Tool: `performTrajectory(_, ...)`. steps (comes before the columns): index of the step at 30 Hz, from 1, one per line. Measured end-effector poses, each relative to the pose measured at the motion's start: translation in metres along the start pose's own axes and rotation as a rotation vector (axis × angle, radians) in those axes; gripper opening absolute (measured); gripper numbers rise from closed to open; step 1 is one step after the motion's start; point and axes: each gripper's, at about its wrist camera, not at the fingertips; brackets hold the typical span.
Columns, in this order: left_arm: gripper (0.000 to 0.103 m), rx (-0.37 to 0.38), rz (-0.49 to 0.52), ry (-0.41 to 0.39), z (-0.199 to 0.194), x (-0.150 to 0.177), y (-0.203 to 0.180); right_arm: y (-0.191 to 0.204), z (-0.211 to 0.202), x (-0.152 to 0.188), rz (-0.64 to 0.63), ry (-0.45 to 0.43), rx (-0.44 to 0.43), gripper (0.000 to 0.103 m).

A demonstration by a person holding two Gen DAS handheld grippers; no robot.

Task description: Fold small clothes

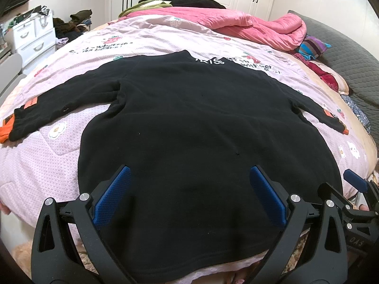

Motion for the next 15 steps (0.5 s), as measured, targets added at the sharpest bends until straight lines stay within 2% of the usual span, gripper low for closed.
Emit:
performTrajectory(6, 0.094, -0.001, 0.006, 0.009, 0.000, 0.000, 0.007, 0.000, 0.002, -0.004, 0.004, -0.001, -0.008, 0.099)
performTrajectory(15, 0.094, -0.010, 0.020, 0.018, 0.005, -0.003, -0.003, 0.000, 0.006, -0.018, 0.011, -0.004, -0.018, 0.099)
Point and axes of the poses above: each gripper's, at about its wrist camera, not at the fingertips, and z roughly the way its jaws point, y to its left, x to its underside, and after that the axes turned 9 degrees about z, right-handed
